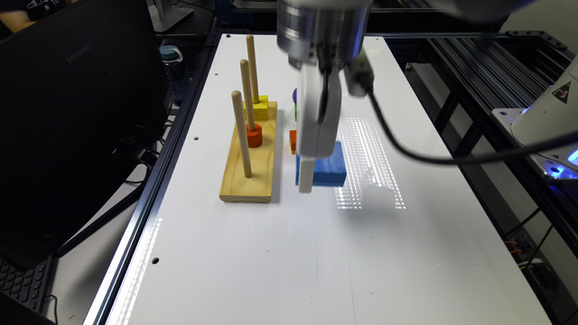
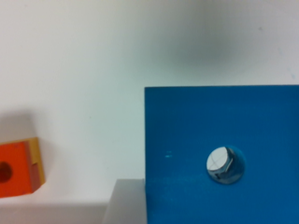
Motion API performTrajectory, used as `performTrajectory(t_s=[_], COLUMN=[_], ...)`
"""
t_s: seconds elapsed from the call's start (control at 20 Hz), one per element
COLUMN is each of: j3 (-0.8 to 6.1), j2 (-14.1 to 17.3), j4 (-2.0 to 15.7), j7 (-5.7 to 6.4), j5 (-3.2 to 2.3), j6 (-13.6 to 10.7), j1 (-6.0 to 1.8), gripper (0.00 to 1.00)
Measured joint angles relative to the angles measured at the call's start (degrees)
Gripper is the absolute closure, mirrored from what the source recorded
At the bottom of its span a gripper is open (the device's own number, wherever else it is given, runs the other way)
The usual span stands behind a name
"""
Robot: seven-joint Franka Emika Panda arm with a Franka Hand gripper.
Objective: Pick up blue block.
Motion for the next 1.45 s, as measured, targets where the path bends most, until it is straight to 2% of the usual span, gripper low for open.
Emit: performTrajectory(t_s=[0.05, 0.15, 0.5, 0.75, 1.05, 1.1, 1.2, 1.25, 1.3, 1.45], j3=[0.12, 0.22, 0.24, 0.43, 0.48, 0.51, 0.57, 0.57, 0.56, 0.55], j2=[-1.35, -2.69, -2.60, -5.37, -5.64, -6.24, -8.52, -9.73, -10.49, -10.50], j4=[-0.01, -0.06, 0.17, 0.47, 0.68, 1.14, 2.51, 2.82, 2.79, 2.76], j7=[-0.36, -0.77, -0.84, -1.22, -1.26, -1.34, -1.97, -2.38, -2.61, -2.78], j5=[0.64, 1.27, 1.37, 2.29, 2.33, 2.49, 3.50, 4.10, 4.44, 4.63], j6=[-1.29, -2.61, -2.79, -5.33, -5.52, -6.38, -9.94, -11.52, -12.27, -12.54], j1=[-0.06, -0.17, -0.26, -0.32, -0.40, -0.41, -0.45, -0.46, -0.47, -0.50], gripper=[1.00, 1.00, 1.00, 1.00, 1.00, 1.00, 1.00, 1.00, 1.00, 1.00])
